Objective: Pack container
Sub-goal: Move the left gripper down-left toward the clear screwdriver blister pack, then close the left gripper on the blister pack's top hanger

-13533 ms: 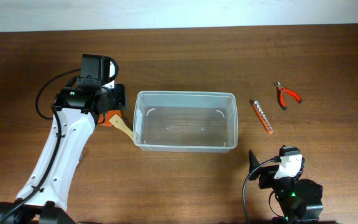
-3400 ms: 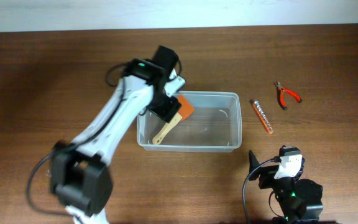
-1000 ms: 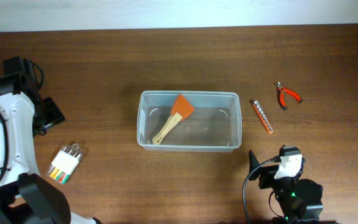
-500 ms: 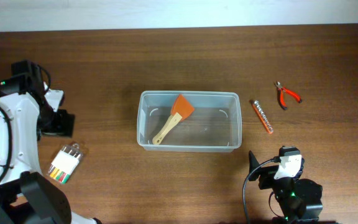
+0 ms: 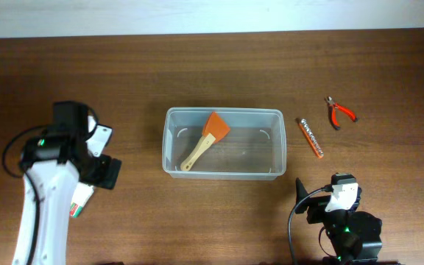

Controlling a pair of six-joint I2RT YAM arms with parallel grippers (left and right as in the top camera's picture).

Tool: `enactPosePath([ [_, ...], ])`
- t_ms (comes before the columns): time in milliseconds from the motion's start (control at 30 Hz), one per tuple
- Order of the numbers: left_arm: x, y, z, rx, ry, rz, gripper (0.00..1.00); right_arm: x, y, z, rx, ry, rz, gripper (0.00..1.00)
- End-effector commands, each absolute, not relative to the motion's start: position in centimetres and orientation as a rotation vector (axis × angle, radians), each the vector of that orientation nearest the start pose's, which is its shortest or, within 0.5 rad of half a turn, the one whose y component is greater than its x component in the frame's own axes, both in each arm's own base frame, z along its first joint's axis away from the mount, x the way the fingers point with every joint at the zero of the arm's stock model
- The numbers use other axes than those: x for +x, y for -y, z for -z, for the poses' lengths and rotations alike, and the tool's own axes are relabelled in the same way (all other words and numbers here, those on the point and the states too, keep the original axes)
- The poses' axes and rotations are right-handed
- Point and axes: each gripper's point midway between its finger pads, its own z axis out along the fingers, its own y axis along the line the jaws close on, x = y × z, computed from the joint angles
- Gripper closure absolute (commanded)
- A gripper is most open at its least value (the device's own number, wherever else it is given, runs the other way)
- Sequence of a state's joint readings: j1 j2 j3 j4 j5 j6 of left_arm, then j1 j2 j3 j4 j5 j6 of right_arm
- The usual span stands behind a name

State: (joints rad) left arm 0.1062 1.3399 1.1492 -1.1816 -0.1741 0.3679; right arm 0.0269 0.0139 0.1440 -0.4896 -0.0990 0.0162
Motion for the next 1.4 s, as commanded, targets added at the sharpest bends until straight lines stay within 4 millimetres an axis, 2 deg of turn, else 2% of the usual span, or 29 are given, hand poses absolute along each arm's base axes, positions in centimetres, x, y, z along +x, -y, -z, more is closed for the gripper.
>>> enactPosePath([
  [0,24.9,-6.5,-13.3,0.316,-2.939,-0.270,0.01,22.0,-2.0,-12.0,-0.065,-1.931,-0.103,0.01],
  [133,25.5,-8.8,-11.7,0.170,-2.947,-0.240,0.01,22.0,-2.0,-12.0,-0.065,-1.932,-0.103,0.01],
  [333,25.1,-11.5,-9.3,0.048,-3.037,-0.242,0.01,22.0,-2.0,-12.0,-0.065,-1.932,-0.103,0.01],
  [467,25.1,-11.9,-7.6,0.107,-3.089,-0.230,0.01,22.0,-1.9,-12.0,-0.062,-1.932,-0.100,0.01],
  [600,24.6,-11.7,-6.3,0.292,-3.144,-0.196,0.01,22.0,-1.8,-12.0,-0.059,-1.932,-0.096,0.01],
  [767,23.2,-12.7,-6.3,0.532,-3.198,-0.282,0.01,22.0,-1.8,-12.0,-0.060,-1.932,-0.095,0.01],
  [933,22.9,-13.2,-6.1,0.724,-3.188,-0.262,0.01,22.0,-1.8,-12.0,-0.059,-1.932,-0.096,0.01],
  [1100,23.1,-13.7,-5.0,0.756,-3.196,-0.246,0.01,22.0,-1.8,-12.0,-0.060,-1.932,-0.095,0.01],
  [1367,24.9,-14.6,-2.8,0.741,-3.177,-0.268,0.01,22.0,-1.8,-12.0,-0.059,-1.932,-0.096,0.01],
])
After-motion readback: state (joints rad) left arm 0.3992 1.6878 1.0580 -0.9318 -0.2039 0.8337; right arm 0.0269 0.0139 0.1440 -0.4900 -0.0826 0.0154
